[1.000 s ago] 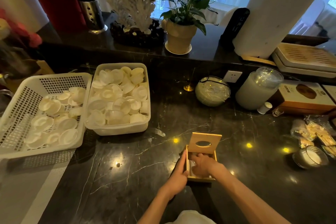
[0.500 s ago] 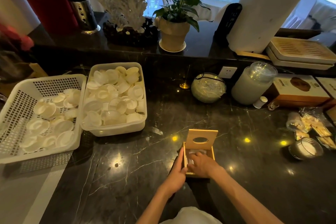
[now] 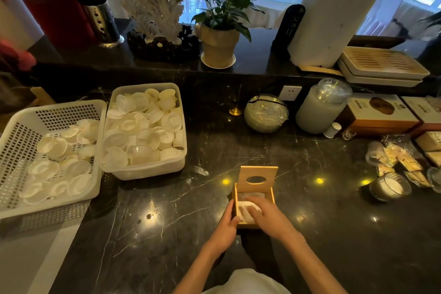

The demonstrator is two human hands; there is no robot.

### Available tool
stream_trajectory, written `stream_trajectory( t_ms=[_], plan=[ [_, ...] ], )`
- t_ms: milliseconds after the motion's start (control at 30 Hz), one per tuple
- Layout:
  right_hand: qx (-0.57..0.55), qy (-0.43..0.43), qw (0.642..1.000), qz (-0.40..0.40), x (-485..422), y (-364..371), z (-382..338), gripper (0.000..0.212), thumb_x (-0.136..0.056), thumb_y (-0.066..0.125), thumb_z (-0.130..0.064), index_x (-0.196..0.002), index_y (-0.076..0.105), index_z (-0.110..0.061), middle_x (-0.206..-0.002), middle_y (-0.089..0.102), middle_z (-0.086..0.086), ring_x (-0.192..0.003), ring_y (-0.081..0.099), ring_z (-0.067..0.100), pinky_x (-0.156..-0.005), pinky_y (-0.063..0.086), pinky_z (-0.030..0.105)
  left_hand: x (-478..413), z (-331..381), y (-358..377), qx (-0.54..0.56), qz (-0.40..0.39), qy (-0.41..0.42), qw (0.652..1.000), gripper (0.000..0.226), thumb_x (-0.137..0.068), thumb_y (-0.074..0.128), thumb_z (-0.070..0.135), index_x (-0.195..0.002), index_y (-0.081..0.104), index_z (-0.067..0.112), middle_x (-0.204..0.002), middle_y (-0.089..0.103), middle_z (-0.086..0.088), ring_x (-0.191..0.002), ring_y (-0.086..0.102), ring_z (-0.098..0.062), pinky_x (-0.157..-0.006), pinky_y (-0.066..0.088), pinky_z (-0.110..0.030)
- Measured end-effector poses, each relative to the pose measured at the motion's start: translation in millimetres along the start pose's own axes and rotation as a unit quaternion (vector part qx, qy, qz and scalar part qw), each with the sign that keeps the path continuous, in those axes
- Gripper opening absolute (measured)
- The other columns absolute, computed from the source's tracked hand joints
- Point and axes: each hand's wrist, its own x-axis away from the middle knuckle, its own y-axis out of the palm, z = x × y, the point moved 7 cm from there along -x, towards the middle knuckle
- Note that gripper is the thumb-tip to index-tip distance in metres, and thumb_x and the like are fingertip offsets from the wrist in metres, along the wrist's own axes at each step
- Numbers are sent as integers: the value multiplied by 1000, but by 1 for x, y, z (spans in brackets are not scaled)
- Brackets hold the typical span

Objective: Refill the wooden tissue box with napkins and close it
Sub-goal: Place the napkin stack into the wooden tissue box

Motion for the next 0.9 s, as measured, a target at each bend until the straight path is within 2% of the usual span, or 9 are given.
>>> stream_trajectory(
  t_ms=[67,100,200,267,400,500,667,800,900],
  plan=[
    [-90,-21,986,141,25,-23,8,36,-101,48,-28,-135,46,-40,-134,49,-22,-126,47,-4,-93,41,10,2,-5,0,0,9,-15,1000,57,-106,35,19,-155,11,33,-161,25,-1,-147,26,-21,-118,26,-41],
    [-153,-12,974,166,32,-27,17,38,-101,49,-31,-138,42,-40,-137,46,-23,-127,45,-7,-94,41,12,2,-5,0,-4,13,-17,1000,56,-106,35,20,-156,12,33,-161,25,-1,-148,24,-22,-119,25,-42],
    [-394,114,908,81,36,-6,52,47,-102,39,-46,-146,42,-29,-148,48,-3,-137,43,14,-114,35,40,3,-4,1,-15,17,-2,1000,54,-106,35,22,-155,14,32,-161,26,0,-148,25,-20,-118,25,-38],
    [-469,131,872,51,40,4,59,45,-103,27,-48,-128,59,-31,-134,62,-2,-130,52,16,-112,36,37,2,-6,2,-17,17,4,1000,54,-106,35,22,-155,15,31,-160,27,0,-147,25,-20,-117,24,-37],
    [-472,130,870,59,48,5,51,46,-104,17,-47,-114,62,-39,-115,67,-20,-111,58,-5,-95,41,19,-3,-15,-2,-13,35,0,999,54,-106,38,21,-155,18,31,-159,29,-2,-146,28,-23,-119,26,-45],
    [-462,124,877,39,49,5,49,46,-104,13,-49,-113,58,-43,-113,63,-24,-103,58,-10,-96,37,20,-3,-15,-2,-23,52,-8,998,52,-105,38,22,-153,21,32,-159,31,-3,-145,31,-23,-119,28,-48],
    [-463,109,879,-7,50,3,52,45,-102,13,-53,-116,55,-46,-127,56,-13,-126,44,7,-116,24,37,6,1,13,-77,97,29,992,46,-106,35,19,-151,28,23,-152,41,-2,-144,34,-21,-114,30,-36],
    [-388,43,920,-37,58,-5,49,42,-102,23,-56,-140,37,-47,-143,45,-18,-139,36,8,-116,24,36,23,4,30,-103,107,71,986,52,-102,46,22,-148,25,38,-146,42,12,-141,36,-12,-113,30,-34],
    [-274,-15,959,-66,75,2,63,53,-101,28,-55,-151,10,-49,-158,24,-18,-148,20,12,-119,17,41,38,-23,41,-161,140,50,976,59,-99,47,36,-148,16,49,-154,35,13,-140,34,-9,-119,26,-51]
  ],
)
